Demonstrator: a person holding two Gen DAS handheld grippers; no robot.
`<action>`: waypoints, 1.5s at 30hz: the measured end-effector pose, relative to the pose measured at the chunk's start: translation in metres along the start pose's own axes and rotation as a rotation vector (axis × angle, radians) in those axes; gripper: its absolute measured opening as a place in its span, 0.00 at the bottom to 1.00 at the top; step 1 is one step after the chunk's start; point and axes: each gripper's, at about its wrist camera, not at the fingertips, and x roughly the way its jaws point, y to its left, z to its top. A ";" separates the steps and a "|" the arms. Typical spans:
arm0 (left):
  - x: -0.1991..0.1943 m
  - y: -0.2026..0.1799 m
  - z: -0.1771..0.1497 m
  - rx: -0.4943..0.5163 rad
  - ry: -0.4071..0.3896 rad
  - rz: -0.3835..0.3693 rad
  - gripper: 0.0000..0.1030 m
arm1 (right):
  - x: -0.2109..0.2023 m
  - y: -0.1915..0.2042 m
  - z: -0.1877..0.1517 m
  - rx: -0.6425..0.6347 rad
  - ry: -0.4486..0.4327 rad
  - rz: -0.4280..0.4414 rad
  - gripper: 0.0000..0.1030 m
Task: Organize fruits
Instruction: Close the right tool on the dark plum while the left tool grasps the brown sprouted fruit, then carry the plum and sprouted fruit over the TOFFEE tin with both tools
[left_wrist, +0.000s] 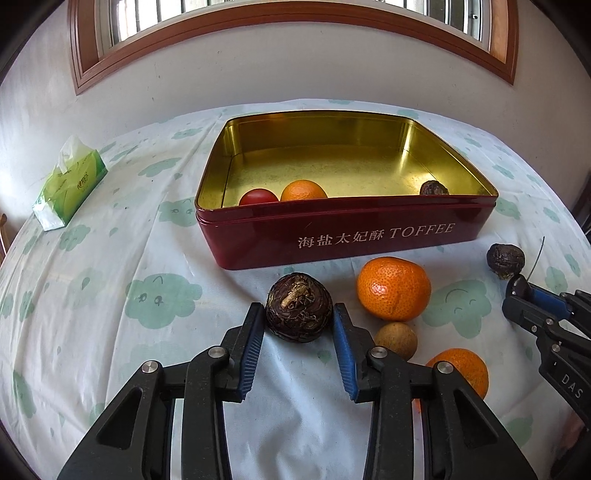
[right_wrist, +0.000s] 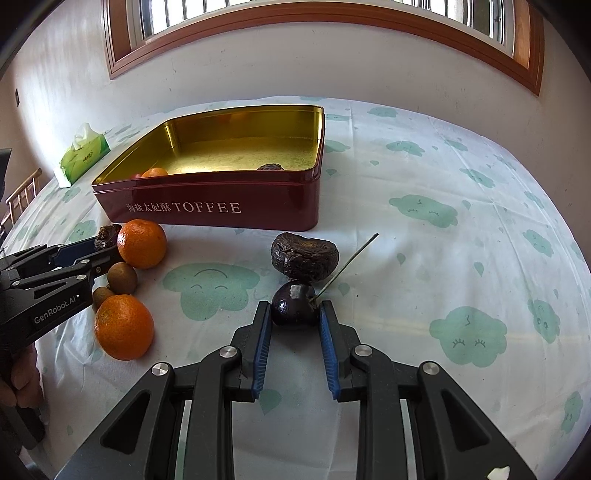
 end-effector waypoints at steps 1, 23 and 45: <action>-0.001 0.001 -0.001 0.000 0.001 -0.002 0.37 | 0.000 0.000 0.000 0.000 0.000 0.000 0.24; -0.018 0.008 -0.022 -0.021 -0.005 0.001 0.37 | 0.000 0.001 -0.001 -0.001 0.000 -0.002 0.24; -0.024 0.010 -0.023 -0.030 0.000 -0.010 0.37 | -0.009 -0.003 -0.004 0.009 0.006 -0.002 0.23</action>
